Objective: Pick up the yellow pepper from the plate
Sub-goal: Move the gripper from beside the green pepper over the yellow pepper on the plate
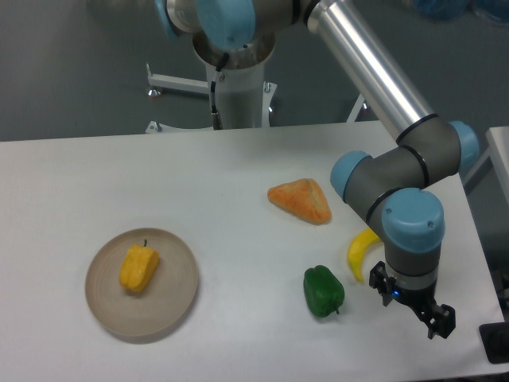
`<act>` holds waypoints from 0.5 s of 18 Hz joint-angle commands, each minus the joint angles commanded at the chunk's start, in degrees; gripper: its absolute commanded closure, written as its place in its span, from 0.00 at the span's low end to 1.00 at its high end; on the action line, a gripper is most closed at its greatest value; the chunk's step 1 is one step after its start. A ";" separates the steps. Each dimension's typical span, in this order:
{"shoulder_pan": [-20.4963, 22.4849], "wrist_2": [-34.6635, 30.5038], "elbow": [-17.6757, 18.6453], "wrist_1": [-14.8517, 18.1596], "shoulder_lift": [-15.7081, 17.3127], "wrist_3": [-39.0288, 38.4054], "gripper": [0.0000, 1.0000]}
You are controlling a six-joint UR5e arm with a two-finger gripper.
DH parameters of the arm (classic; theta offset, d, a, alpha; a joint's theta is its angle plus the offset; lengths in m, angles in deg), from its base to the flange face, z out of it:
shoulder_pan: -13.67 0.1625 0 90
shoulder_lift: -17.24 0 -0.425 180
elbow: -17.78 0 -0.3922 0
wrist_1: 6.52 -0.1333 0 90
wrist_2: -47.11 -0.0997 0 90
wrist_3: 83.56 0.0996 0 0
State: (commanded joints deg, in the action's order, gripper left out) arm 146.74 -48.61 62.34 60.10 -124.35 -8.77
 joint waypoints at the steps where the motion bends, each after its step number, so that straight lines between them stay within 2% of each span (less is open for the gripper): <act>1: 0.00 0.00 0.35 0.00 0.09 -0.09 0.00; 7: -1.49 -0.18 1.14 0.35 1.05 -1.31 0.00; 9: -2.11 -0.18 3.76 0.53 2.80 -3.76 0.00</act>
State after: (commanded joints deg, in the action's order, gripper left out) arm 144.63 -48.78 66.10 60.63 -121.55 -12.53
